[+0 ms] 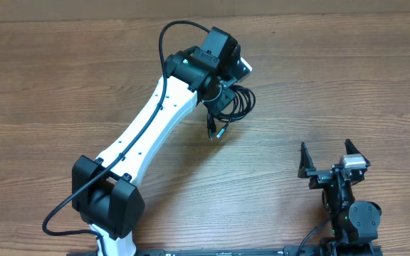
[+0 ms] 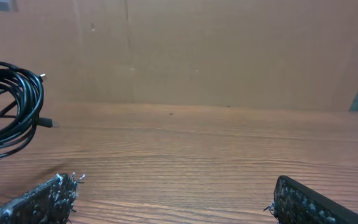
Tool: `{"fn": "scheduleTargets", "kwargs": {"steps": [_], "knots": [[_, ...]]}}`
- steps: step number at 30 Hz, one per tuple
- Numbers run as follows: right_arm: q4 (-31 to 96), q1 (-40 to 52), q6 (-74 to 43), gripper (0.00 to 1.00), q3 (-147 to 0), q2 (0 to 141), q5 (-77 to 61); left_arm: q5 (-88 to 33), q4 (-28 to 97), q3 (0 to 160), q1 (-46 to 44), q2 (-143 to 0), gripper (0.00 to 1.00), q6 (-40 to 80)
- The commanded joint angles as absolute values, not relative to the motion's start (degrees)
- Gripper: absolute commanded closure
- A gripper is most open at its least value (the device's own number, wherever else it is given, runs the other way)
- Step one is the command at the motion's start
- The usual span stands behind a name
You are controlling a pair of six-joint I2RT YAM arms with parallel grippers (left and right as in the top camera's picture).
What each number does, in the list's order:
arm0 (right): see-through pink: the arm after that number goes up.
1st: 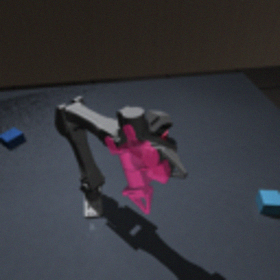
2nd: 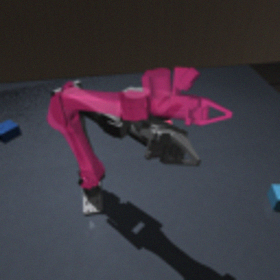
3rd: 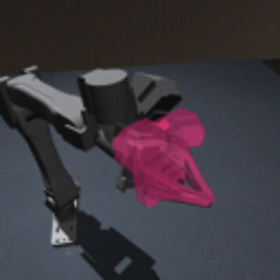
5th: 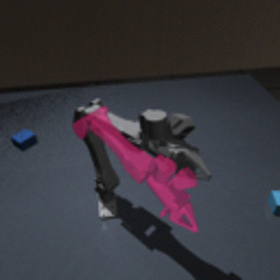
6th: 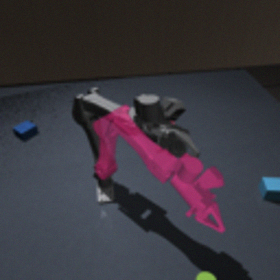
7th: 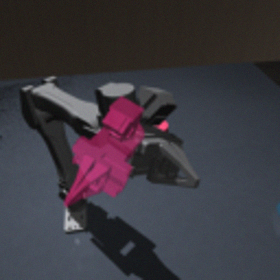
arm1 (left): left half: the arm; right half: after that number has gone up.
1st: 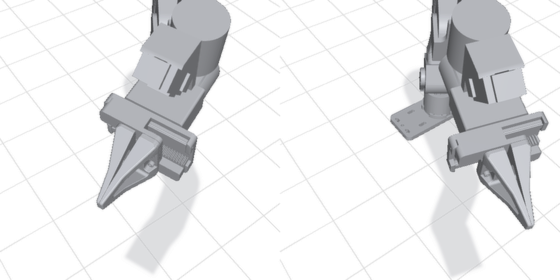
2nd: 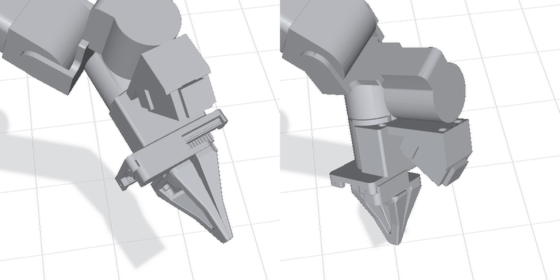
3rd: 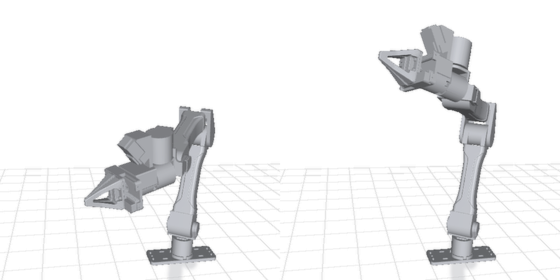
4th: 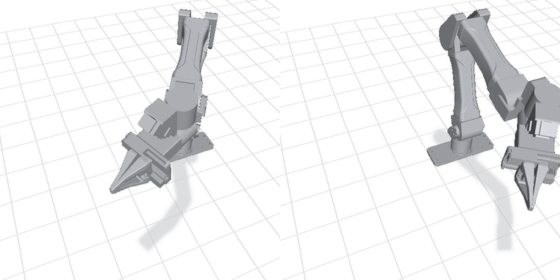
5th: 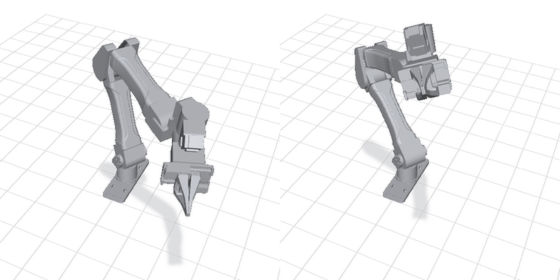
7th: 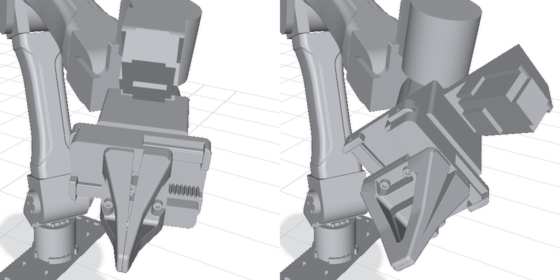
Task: Untangle cables
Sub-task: 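Lift the cable coil with the left gripper toward the center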
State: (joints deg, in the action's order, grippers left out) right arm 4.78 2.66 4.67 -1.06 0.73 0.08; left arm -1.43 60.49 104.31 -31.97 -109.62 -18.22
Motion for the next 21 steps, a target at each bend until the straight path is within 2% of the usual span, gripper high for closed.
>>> {"fn": "scheduleTargets", "kwargs": {"steps": [1, 6, 11, 12, 16, 21], "knots": [[4.75, 2.5, 4.51, 0.0, -0.47, 0.16, 0.97, -0.69, 59.7, 107.04, -32.16, -107.81, 0.96, -21.08], [1.91, 2.5, 4.47, 0.0, -0.47, 0.16, 1.74, -3.27, 59.79, 107.85, -32.16, -107.7, 0.96, -26.0], [-5.41, 2.5, 3.92, 0.0, -0.62, 0.16, -6.44, -8.6, 59.75, 107.87, -32.1, -106.94, 0.96, -27.94], [-5.87, 2.5, 0.62, 0.0, -1.41, 0.16, -7.38, -9.98, 59.77, 107.87, -31.92, -106.67, 0.96, -28.29], [0.82, 2.5, -9.47, 0.0, -6.04, 0.16, -7.44, -12.78, 59.77, 107.87, -31.05, -105.41, 0.96, -28.34], [11.42, 2.5, -12.03, 0.0, -14.17, 0.82, -7.86, -13.85, 59.81, 107.87, -29.78, -104.14, 0.96, -29.65]]}}
